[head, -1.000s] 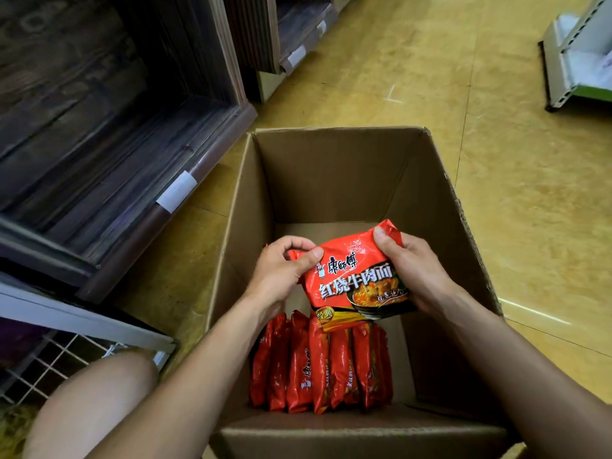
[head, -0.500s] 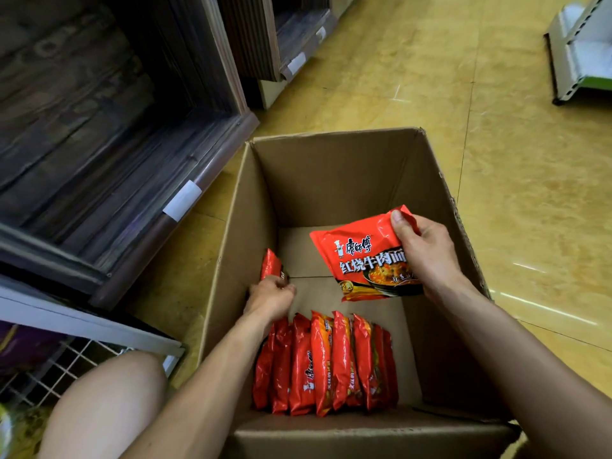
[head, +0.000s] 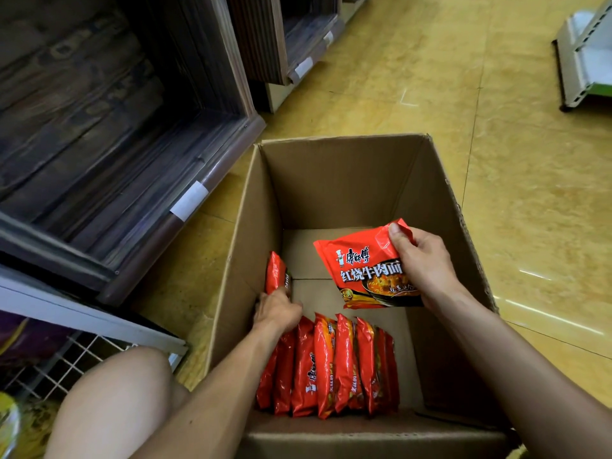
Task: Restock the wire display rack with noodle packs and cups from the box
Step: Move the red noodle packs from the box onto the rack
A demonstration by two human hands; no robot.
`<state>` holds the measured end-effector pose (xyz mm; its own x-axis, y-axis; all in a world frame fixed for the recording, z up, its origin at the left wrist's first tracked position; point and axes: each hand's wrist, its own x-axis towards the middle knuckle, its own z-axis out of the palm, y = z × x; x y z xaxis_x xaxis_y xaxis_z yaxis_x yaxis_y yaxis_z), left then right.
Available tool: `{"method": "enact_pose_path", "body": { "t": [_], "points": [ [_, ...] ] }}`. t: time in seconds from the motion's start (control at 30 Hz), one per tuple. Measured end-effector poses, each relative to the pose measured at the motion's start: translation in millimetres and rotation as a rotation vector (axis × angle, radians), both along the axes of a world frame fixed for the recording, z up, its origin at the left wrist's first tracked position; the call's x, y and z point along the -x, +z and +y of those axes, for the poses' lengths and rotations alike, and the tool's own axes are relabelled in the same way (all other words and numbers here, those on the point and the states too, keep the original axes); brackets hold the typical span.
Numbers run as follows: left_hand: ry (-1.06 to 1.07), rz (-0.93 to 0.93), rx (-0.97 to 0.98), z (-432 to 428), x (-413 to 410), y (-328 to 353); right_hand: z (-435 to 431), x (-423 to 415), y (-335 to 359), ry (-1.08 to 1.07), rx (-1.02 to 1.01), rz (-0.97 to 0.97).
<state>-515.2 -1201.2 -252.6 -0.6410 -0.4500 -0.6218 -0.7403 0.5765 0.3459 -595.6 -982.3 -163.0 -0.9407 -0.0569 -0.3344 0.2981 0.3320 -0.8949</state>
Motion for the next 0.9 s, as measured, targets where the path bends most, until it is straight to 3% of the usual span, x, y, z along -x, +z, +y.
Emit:
{"method": "enact_pose_path", "body": {
  "t": [0.33, 0.53, 0.9],
  "points": [
    [-0.104, -0.050, 0.041, -1.9, -2.5, -1.5, -2.6, -2.1, -4.9, 0.018, -0.031, -0.031],
    [-0.270, -0.082, 0.196, 7.2, -9.7, -5.8, -2.3, -0.3, -8.4, 0.039, -0.089, 0.002],
    [-0.123, -0.131, -0.015, -0.4, 0.6, -17.5, -3.5, 1.1, -11.1, 0.040, -0.078, 0.003]
  ]
}}
